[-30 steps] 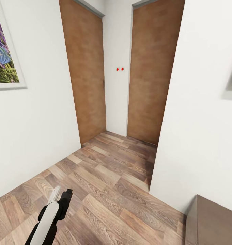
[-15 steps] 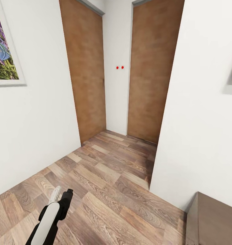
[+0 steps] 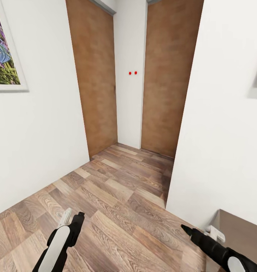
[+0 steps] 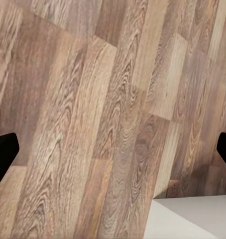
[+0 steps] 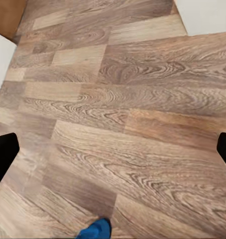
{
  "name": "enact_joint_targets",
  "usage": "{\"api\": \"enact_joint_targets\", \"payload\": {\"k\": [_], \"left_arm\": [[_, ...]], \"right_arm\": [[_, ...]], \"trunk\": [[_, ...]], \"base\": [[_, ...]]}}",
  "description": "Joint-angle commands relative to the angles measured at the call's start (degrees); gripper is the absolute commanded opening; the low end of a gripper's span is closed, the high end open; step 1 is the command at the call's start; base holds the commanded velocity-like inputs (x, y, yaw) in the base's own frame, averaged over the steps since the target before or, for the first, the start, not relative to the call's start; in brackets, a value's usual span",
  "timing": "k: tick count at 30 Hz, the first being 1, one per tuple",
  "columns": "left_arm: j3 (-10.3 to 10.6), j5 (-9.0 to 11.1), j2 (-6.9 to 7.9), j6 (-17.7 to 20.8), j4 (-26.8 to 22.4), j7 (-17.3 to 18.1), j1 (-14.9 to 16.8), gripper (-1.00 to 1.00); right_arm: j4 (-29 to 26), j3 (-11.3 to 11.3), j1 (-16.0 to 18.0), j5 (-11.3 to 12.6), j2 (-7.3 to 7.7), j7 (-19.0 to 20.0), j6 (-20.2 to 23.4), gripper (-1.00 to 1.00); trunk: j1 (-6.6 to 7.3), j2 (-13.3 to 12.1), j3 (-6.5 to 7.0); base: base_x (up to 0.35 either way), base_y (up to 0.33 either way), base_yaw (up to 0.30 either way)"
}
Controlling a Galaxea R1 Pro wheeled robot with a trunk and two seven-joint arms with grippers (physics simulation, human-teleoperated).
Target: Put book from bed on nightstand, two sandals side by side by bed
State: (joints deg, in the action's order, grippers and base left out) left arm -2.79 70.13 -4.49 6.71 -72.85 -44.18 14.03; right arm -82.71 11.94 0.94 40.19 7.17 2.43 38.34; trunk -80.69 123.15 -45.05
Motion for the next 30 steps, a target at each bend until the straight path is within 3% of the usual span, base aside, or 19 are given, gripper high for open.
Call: {"api": "enact_joint_targets", "payload": {"k": [1, 2, 3, 6, 10, 15, 29, 30], "left_arm": [[-0.1, 0.1, -0.05, 0.4, -0.1, -0.2, 0.0, 1.00], [-0.1, 0.1, -0.06, 0.4, 0.1, -0.1, 0.0, 1.00], [-0.1, 0.2, -0.06, 0.4, 0.2, -0.1, 0.0, 1.00], [-0.1, 0.1, -0.03, 0.4, 1.5, 0.0, 0.0, 1.00], [-0.1, 0.1, -0.19, 0.3, 2.0, 0.1, 0.0, 1.00], [-0.1, 0.1, -0.66, 0.3, 2.4, 0.1, 0.0, 1.00], [-0.1, 0.1, -1.20, 0.1, 2.5, 0.1, 0.0, 1.00], [-0.1, 0.1, -1.21, 0.1, 2.5, 0.1, 0.0, 1.00]], "right_arm": [[-0.5, 0.4, 0.0, 4.8, 1.39, 1.6, 1.4, 1.00], [-0.7, 0.6, 0.0, 9.2, 2.79, 2.8, 2.7, 1.00], [-0.8, 0.6, 0.0, 11.3, 3.54, 3.3, 3.5, 1.00], [-1.0, 0.8, 0.0, 21.2, 7.51, 5.2, 9.5, 1.00], [-0.9, 0.9, 0.0, 25.7, 8.92, 5.7, 13.2, 1.00], [-0.7, 0.9, 0.0, 27.1, 9.39, 5.9, 14.5, 1.00], [-0.7, 2.6, 0.0, 27.4, 9.52, 5.9, 15.8, 1.00], [-0.7, 3.6, 0.0, 27.4, 9.53, 5.9, 15.8, 1.00]], "trunk": [[-0.22, 0.4, -0.25], [-0.44, 0.8, -0.43], [-0.66, 1.2, -0.61], [-1.32, 2.4, -1.14], [-2.20, 4.1, -1.86], [-3.29, 6.1, -2.76], [-6.37, 11.7, -5.27], [-6.59, 12.1, -5.45]], "base": [[0.000, 0.000, 0.000], [0.000, 0.000, 0.000], [0.000, 0.000, 0.000], [0.000, 0.000, 0.000], [0.000, 0.000, 0.000], [0.000, 0.000, 0.000], [0.000, 0.000, 0.000], [0.000, 0.000, 0.000]]}}
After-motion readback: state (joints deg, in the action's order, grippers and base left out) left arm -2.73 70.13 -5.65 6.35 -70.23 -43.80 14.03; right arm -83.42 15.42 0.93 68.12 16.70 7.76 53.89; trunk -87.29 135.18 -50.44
